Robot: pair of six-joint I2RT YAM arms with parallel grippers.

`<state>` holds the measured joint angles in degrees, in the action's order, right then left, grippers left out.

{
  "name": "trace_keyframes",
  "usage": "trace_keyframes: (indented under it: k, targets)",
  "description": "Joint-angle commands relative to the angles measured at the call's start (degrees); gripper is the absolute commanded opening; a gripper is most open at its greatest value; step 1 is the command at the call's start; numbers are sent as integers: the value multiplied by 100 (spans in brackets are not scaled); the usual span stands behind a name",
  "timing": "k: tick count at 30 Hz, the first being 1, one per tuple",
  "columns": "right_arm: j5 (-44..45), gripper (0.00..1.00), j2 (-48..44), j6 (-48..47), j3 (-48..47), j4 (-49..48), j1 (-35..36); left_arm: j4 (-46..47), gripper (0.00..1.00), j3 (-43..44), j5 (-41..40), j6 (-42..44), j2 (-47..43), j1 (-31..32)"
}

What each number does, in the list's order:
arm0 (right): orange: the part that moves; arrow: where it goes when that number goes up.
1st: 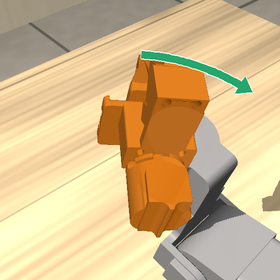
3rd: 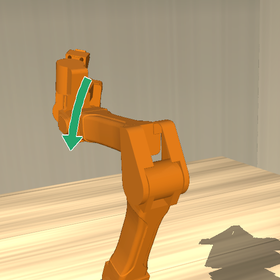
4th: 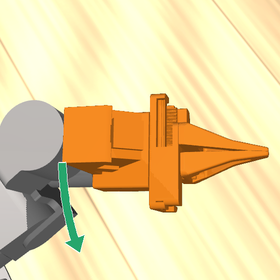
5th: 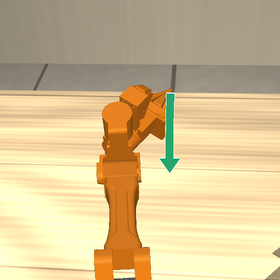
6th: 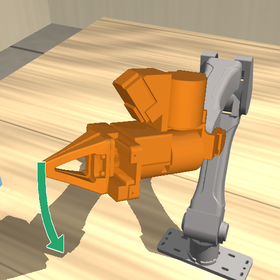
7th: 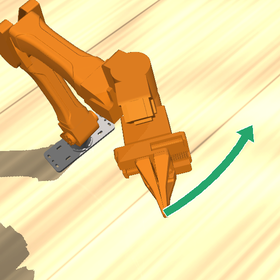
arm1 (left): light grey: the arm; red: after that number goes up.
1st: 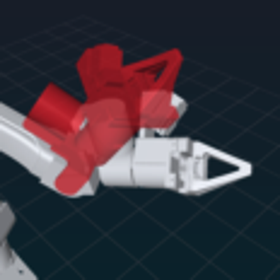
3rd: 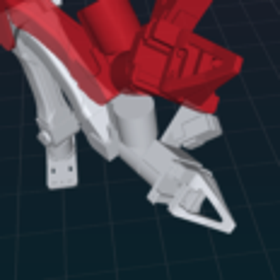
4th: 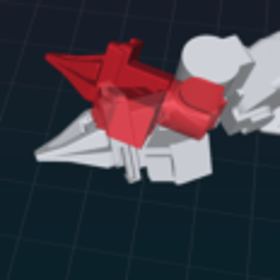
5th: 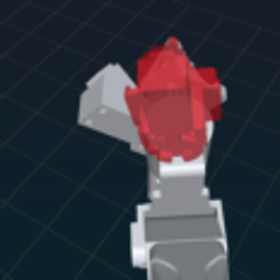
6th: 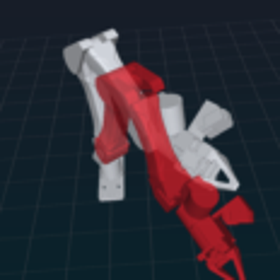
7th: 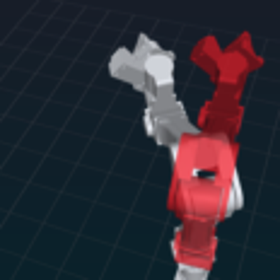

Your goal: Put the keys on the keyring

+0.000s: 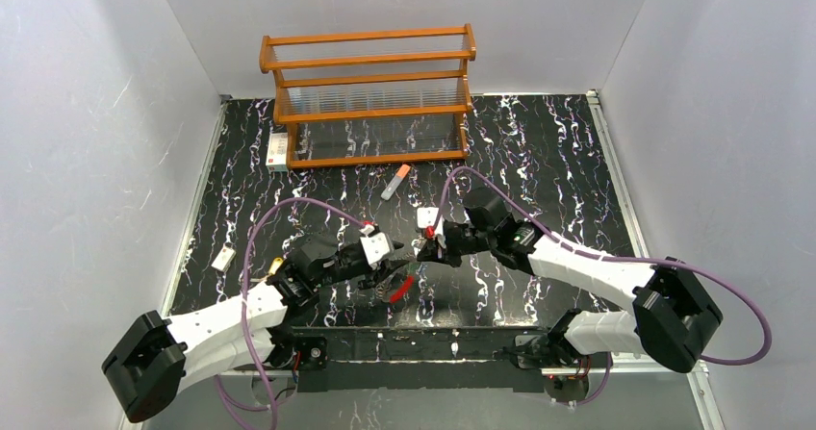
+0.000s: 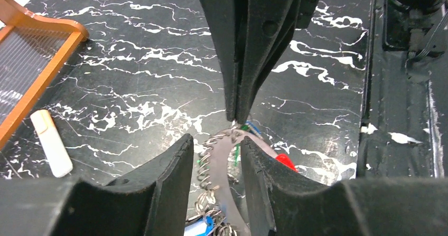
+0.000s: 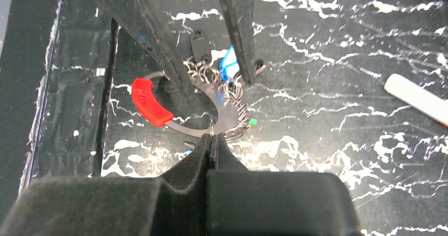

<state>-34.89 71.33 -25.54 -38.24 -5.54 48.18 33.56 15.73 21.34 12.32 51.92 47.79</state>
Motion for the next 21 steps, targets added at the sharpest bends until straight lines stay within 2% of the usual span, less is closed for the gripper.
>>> trace_keyframes:
  k: [1, 6, 12, 18, 21]
  targets:
    - [265, 1, 21, -340, -403, 1218, 28, -713, 37, 411, -76, 581, 28, 0]
    - [525, 1, 142, -369, -573, 1729, 87, -688, 37, 466, 40, 634, 223, 4]
    - [593, 1, 449, -211, -917, 2161, 122, -183, 36, 355, 312, 344, 562, 6]
    - [482, 1, 709, 316, -1088, 2096, 130, 643, 36, 126, 546, -74, 895, 3]
    - [397, 1, 687, 469, -1006, 1871, 125, 788, 31, 100, 657, -140, 1042, 11]
